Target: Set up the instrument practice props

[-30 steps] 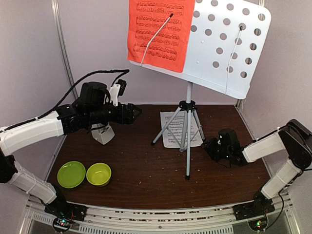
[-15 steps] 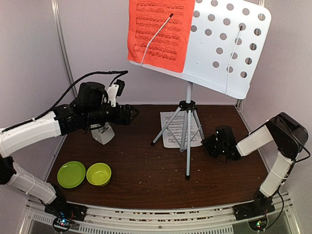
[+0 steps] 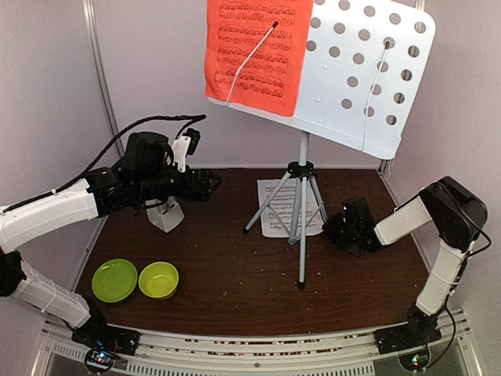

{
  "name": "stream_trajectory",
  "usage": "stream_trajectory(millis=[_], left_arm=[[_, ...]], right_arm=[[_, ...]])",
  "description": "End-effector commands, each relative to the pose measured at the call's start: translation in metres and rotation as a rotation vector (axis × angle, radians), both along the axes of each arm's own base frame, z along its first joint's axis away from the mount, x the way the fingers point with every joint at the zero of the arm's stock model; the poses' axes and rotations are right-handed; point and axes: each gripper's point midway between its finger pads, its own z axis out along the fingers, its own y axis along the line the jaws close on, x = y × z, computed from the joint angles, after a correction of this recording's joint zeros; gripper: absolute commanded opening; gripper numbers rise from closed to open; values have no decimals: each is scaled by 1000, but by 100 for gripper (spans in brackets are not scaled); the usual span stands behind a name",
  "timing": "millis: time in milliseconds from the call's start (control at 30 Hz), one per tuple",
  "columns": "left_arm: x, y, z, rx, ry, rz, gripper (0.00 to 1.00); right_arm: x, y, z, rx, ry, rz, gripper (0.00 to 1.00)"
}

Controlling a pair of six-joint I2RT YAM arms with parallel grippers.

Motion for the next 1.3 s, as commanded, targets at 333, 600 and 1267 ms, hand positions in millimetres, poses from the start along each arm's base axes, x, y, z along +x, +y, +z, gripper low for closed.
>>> stream_trajectory(millis=[333,600,1267], left_arm=[[2,-4,5,3,-39,-46,81],[-22,-2,-43,5,16,-116,76],[-63,-54,-134,-197,343,-169,77]], right_arm=[[-47,-7,16,-7,57,72,0],[-75,7,8,-52,101,228,0],[-121,82,12,108,134,343,0]])
